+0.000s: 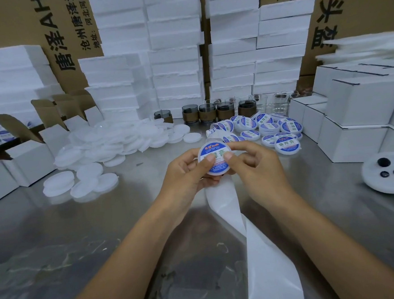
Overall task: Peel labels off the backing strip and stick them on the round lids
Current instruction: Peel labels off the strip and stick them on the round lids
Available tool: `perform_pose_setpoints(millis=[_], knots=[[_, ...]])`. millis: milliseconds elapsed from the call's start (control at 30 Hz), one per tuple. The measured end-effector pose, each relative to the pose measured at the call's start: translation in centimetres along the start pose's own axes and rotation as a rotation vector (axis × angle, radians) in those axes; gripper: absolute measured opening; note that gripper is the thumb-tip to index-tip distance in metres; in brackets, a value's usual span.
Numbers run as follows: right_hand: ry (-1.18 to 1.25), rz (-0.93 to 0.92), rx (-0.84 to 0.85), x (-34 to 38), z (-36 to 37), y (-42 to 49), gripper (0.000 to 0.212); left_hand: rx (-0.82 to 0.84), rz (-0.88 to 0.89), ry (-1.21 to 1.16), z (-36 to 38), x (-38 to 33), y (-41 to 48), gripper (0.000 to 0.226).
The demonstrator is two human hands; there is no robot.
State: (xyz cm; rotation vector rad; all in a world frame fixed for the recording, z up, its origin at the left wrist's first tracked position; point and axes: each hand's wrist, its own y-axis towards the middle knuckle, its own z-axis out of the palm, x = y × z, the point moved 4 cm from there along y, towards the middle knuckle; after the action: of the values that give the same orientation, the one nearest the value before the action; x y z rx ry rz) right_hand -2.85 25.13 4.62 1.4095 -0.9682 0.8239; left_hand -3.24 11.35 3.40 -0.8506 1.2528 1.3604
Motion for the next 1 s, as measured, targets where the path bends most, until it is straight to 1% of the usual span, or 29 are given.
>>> perform_pose_setpoints(millis=[133,233,367,433,500,600,667,733,800,867,933,1000], knots=[[-0.018,0.0,0.02,-0.1,0.1,-0.1,0.014,-0.038,-0.039,-0.006,-0.1,0.0,0.0,0.018],[-0.007,0.004,0.061,-0.1,0.3,-0.2,0.014,-0.071,-0.038,0.009,-0.3,0.0,0.1,0.024],[0.006,-0.013,0.132,-0.1,0.7,-0.4,0.03,-0.073,-0.027,-0.01,-0.4,-0.1,0.0,0.025],[0.003,-0.011,0.131,-0.1,0.6,-0.3,0.033,-0.075,-0.032,-0.014,-0.4,-0.1,0.1,0.025],[0.02,-0.001,0.116,-0.1,0.4,-0.2,0.031,-0.079,-0.035,-0.02,-0.4,0.1,0.2,0.024],[0.045,0.057,0.012,-0.5,-0.7,0.4,0.024,-0.095,-0.038,-0.033,-0.5,0.2,0.4,0.016],[0.032,0.101,-0.125,-1.1,-2.2,1.2,0.021,-0.129,-0.033,-0.04,-0.8,0.3,0.3,0.014],[0.004,0.164,-0.297,-2.0,-4.4,1.8,0.019,-0.166,-0.019,-0.054,-1.3,0.3,0.2,0.013],[-0.066,0.239,-0.457,-2.9,-6.7,2.1,0.021,-0.197,-0.007,-0.071,-1.7,0.2,-0.1,0.012],[-0.102,0.33,-0.568,-3.7,-8.5,2.2,0.03,-0.222,-0.004,-0.08,-1.9,0.1,-0.2,0.012],[0.084,0.415,-0.613,-4.2,-9.5,2.4,0.035,-0.237,-0.008,-0.076,-2.0,0.0,-0.1,0.012],[0.288,0.484,-0.592,-4.2,-9.8,2.5,0.036,-0.236,-0.009,-0.073,-2.0,0.0,0.0,0.012]])
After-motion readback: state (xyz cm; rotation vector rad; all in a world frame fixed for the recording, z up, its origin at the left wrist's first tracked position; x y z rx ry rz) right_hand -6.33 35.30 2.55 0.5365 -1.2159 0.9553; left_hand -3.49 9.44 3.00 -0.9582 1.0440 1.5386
